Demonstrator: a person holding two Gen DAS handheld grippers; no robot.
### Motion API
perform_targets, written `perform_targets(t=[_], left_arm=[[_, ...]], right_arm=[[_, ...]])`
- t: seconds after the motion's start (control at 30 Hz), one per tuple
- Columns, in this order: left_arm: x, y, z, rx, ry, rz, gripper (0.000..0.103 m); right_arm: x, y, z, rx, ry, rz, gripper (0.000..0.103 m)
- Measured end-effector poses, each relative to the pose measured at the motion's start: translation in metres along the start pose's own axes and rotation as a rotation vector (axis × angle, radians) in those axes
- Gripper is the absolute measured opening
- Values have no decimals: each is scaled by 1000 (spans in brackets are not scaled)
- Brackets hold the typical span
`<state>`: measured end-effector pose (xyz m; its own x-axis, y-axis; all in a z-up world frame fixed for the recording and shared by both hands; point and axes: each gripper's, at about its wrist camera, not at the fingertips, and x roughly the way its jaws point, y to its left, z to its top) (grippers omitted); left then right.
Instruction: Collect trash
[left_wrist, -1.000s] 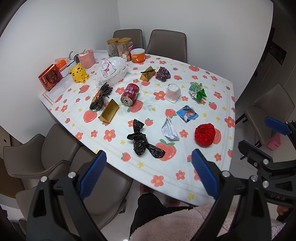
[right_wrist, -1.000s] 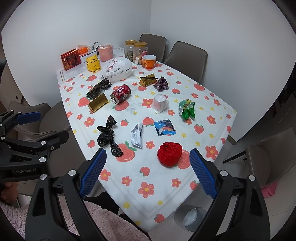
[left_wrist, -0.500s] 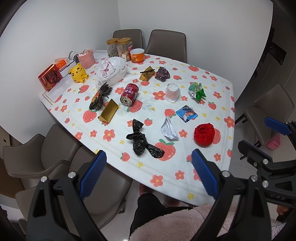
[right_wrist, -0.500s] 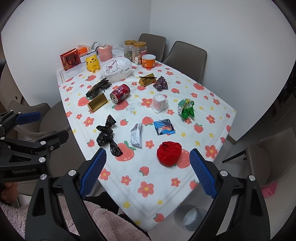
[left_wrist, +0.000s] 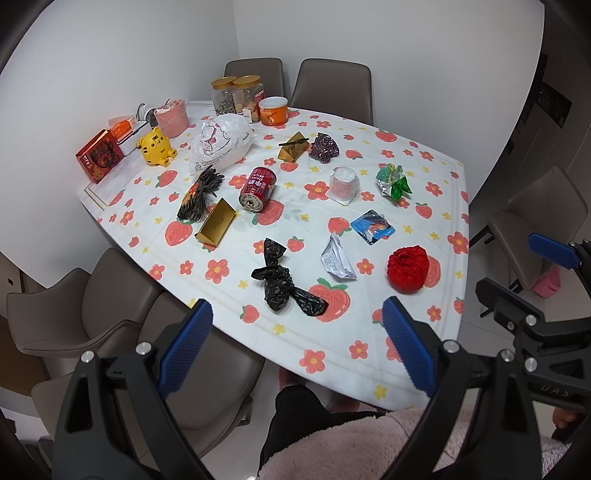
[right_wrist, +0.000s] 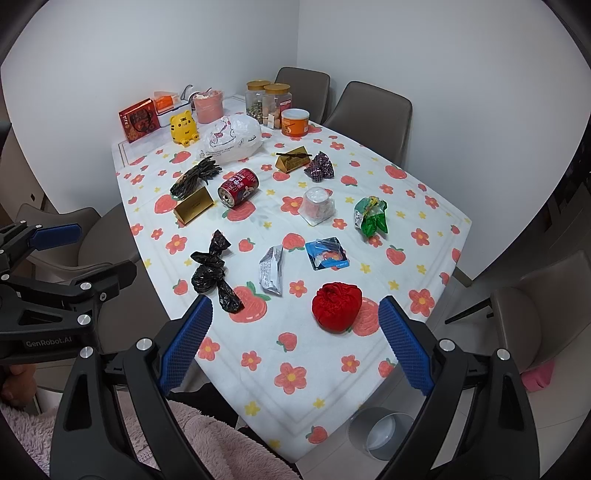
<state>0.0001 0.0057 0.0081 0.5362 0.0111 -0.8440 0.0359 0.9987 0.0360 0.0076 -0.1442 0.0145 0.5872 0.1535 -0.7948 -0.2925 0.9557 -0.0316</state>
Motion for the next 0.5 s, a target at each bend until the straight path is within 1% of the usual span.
perform_targets(t=[0.27, 0.5], left_arm=[[0, 0, 0, 2, -2, 0, 93], [-2, 3, -1, 1, 0, -5, 93]], right_arm=[[0, 0, 0, 0, 0, -1, 88], [9, -5, -10, 3, 3, -2, 88]])
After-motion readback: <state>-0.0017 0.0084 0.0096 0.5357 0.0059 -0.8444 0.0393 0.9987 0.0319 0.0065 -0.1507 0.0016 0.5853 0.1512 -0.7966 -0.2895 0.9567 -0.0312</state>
